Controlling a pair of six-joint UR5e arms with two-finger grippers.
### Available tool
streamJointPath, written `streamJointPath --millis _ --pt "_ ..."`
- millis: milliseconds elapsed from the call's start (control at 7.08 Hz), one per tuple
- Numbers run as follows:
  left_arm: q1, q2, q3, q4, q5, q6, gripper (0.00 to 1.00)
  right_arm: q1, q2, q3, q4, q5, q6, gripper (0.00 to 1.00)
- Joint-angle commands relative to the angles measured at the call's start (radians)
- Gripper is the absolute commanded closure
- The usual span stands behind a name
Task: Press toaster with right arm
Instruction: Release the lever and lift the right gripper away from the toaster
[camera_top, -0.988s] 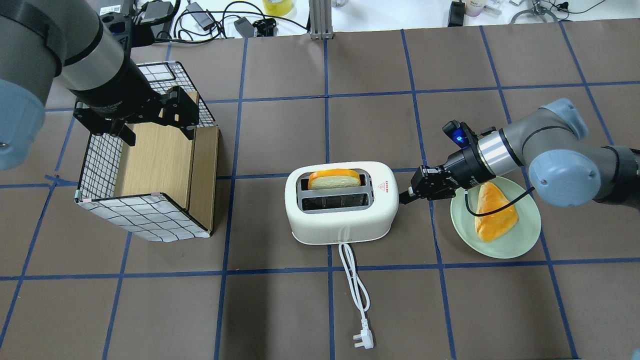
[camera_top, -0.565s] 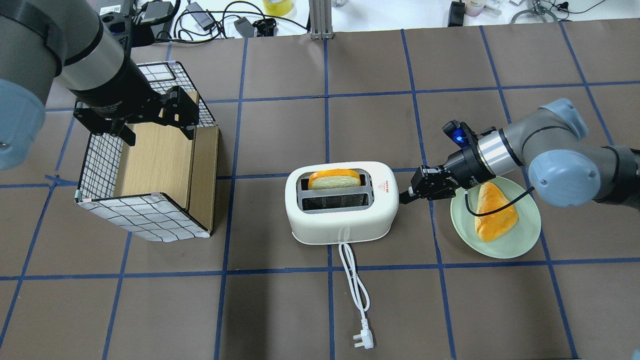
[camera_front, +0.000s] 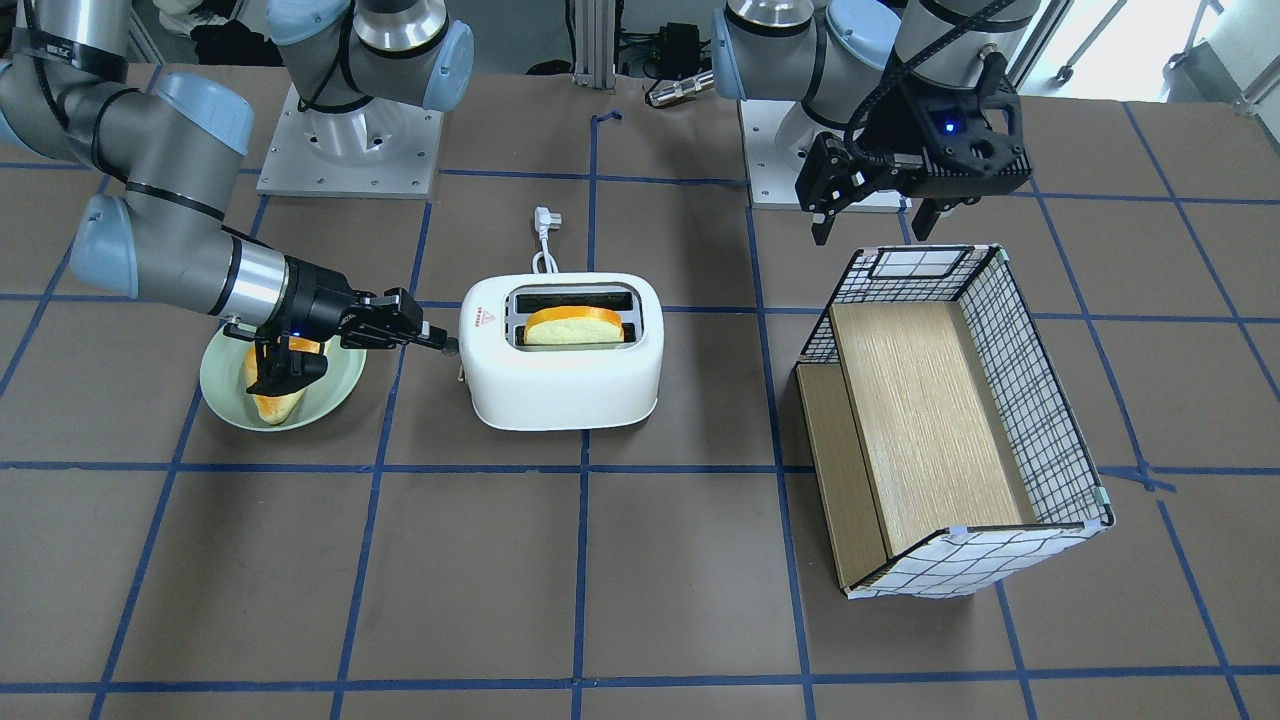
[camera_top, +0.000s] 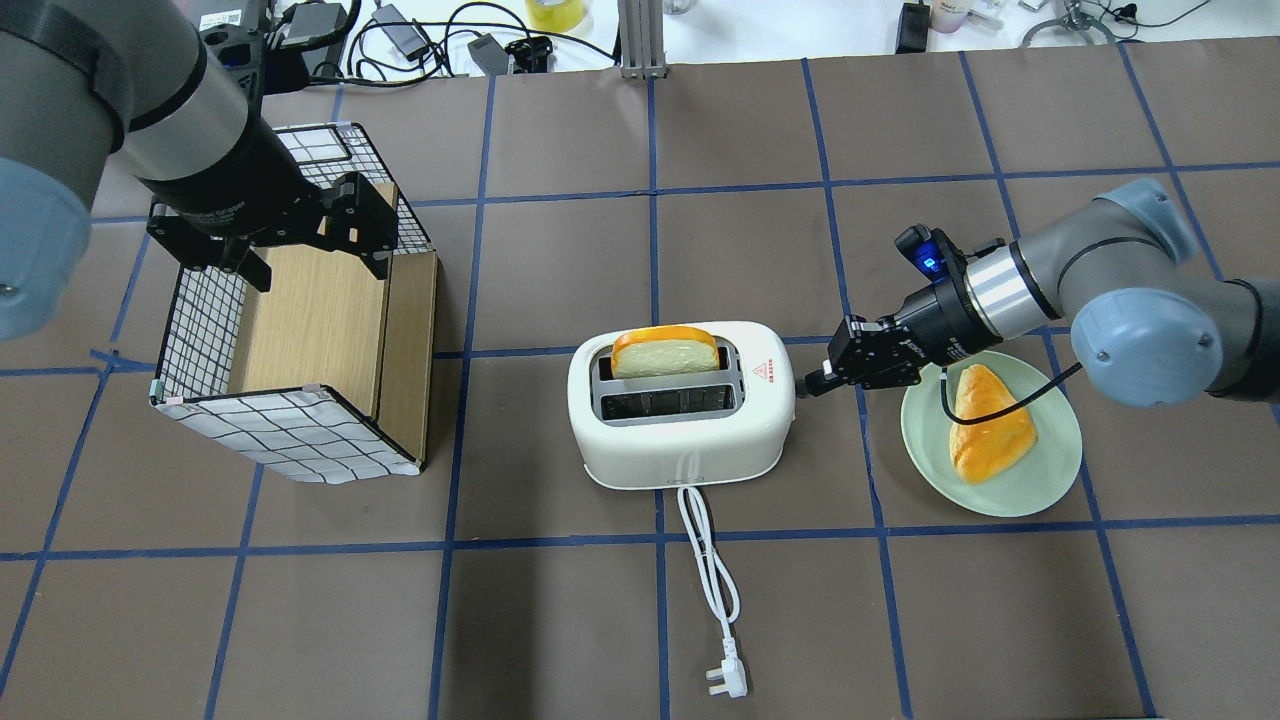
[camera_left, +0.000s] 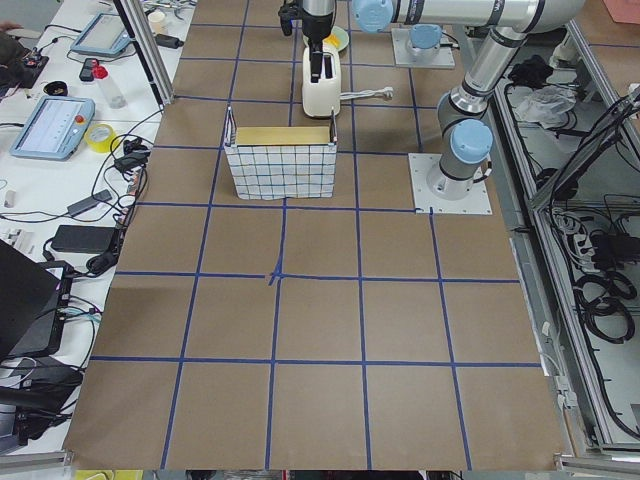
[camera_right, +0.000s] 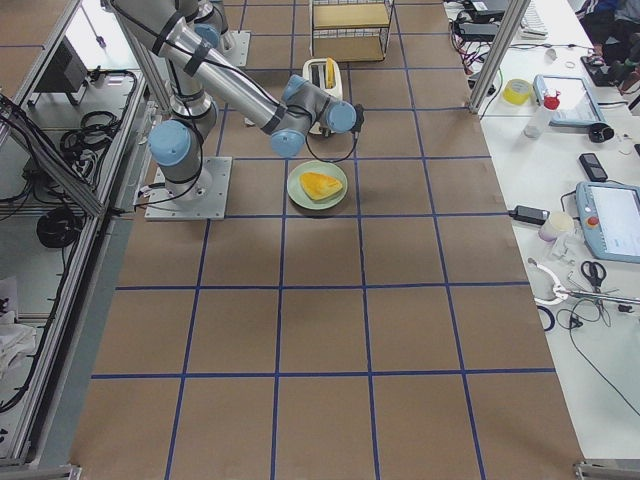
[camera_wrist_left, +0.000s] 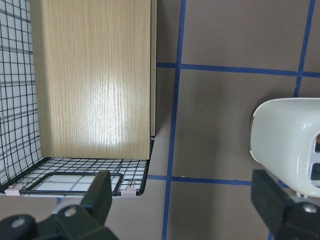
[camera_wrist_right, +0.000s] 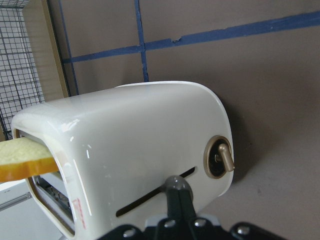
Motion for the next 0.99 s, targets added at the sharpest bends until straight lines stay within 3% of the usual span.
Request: streamJointPath --millis 0,424,847 --pt "0.000 0.000 0.000 0.000 0.000 0.000 0.00 0.006 -0.011 -0.082 0.018 -0.046 0.077 1.00" --pt "0.000 0.000 0.000 0.000 0.000 0.000 0.00 0.047 -0.019 -0.260 0.123 -0.241 0.119 1.00" --pt "0.000 0.000 0.000 0.000 -0.002 0.000 0.00 0.110 -0.028 -0.531 0.295 -0.503 0.225 1.00"
